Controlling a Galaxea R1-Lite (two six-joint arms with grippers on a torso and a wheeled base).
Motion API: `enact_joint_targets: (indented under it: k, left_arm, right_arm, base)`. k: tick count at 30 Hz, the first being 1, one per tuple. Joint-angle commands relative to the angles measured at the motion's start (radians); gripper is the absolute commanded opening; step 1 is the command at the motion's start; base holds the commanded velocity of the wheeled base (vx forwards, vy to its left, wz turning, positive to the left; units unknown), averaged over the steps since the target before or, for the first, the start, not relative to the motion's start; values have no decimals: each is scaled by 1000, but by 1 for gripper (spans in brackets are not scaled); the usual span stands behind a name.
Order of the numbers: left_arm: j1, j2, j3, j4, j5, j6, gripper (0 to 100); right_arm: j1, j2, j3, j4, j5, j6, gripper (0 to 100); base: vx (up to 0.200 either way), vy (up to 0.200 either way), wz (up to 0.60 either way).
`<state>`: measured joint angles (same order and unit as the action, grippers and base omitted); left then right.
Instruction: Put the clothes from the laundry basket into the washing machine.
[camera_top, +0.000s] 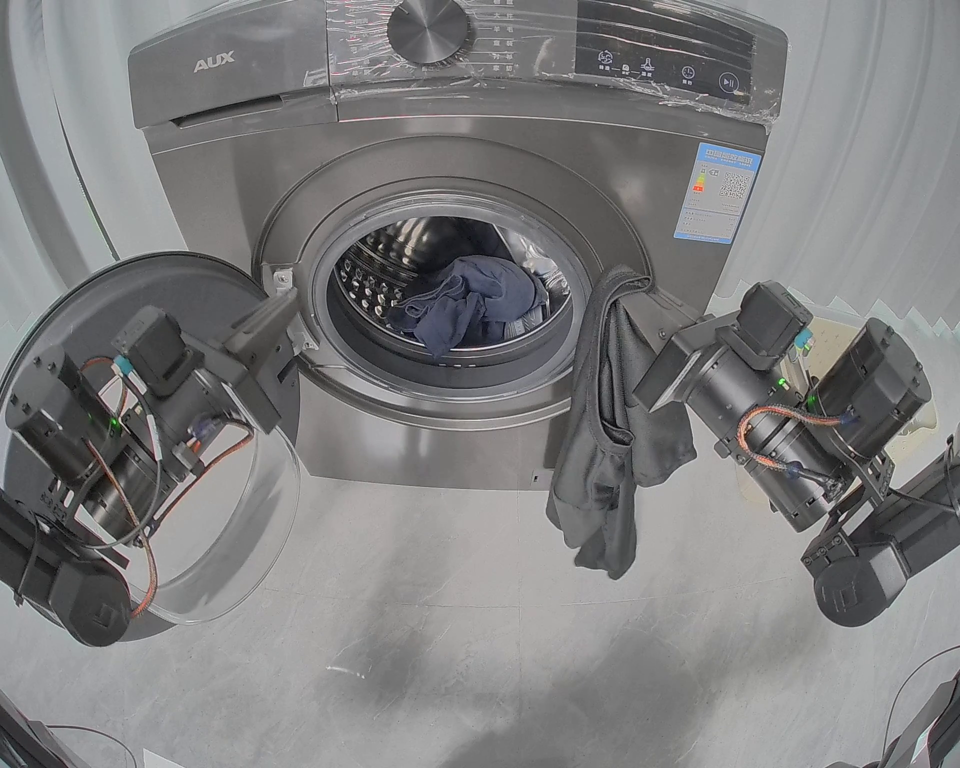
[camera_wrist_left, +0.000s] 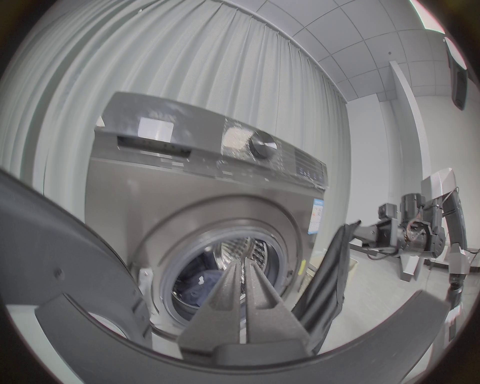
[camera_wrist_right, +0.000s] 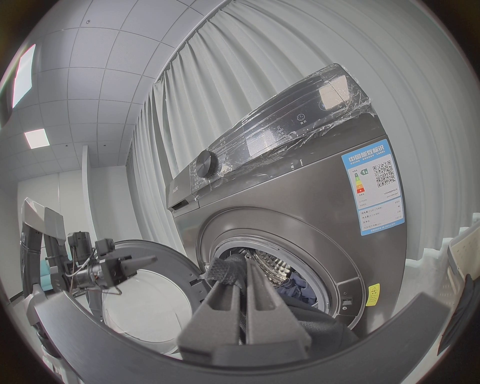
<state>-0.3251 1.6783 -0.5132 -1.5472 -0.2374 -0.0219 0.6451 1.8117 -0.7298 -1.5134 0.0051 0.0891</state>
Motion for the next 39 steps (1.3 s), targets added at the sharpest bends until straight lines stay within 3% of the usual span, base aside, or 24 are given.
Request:
enact_joint_targets:
  k: [1, 5, 6, 21, 31, 39]
  left_arm:
    - [-51, 60, 47, -1, 1, -1, 0]
    - [-115, 112, 61, -1, 3, -3, 0]
    - [-129, 129, 76, -1, 3, 4, 100]
    - [-285, 319, 39, -1, 3, 4, 100]
    - [-272, 478, -166, -1, 20, -3, 100]
    - [-261, 532, -206, -2, 18, 2, 100]
  right_arm:
    - [5, 0, -2, -1, 1, 0, 0]
    - [11, 0, -3, -1, 1, 0, 0]
    - [13, 0, -3, -1, 1, 0, 0]
    - [33, 37, -49, -1, -1, 0, 0]
    - [34, 43, -59, -1, -1, 1, 0]
    - [31, 41, -59, -1, -1, 1, 0]
  base:
    - [0, 0, 0]
    - [0, 0, 0]
    - [0, 0, 0]
    - [0, 0, 0]
    - [0, 0, 0]
    - [0, 0, 0]
